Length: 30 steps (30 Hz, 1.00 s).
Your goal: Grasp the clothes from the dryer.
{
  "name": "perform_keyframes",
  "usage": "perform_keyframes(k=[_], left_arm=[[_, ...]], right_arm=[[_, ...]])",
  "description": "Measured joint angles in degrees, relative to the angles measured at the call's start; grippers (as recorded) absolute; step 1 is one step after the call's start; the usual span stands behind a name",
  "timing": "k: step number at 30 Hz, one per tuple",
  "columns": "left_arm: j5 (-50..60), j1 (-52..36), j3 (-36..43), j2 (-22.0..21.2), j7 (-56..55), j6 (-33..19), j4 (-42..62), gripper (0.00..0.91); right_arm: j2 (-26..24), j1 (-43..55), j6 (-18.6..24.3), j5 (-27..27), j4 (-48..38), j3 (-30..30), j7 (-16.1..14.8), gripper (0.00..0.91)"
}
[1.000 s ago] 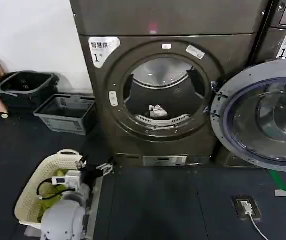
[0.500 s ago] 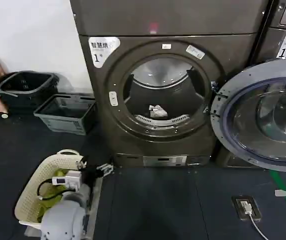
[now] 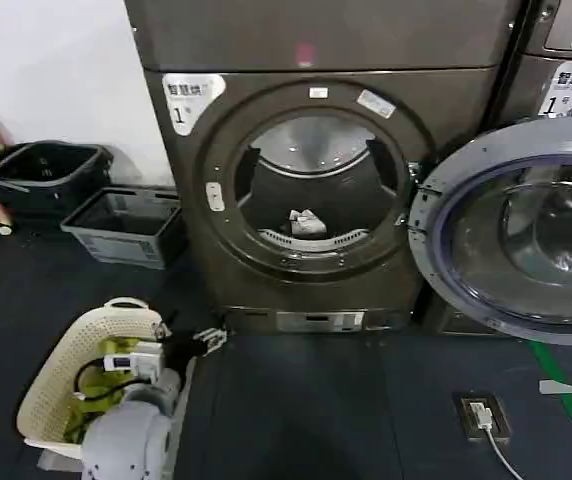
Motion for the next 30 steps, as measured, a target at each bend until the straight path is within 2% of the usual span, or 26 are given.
perform_keyframes(k=[30], left_arm=[[0.2, -0.1, 0.3, -0.1, 0.2, 0.0, 0.6, 0.907]], right_arm=[[0.0, 0.5, -0.3, 0.1, -0.8, -0.3, 0.4, 0.907]])
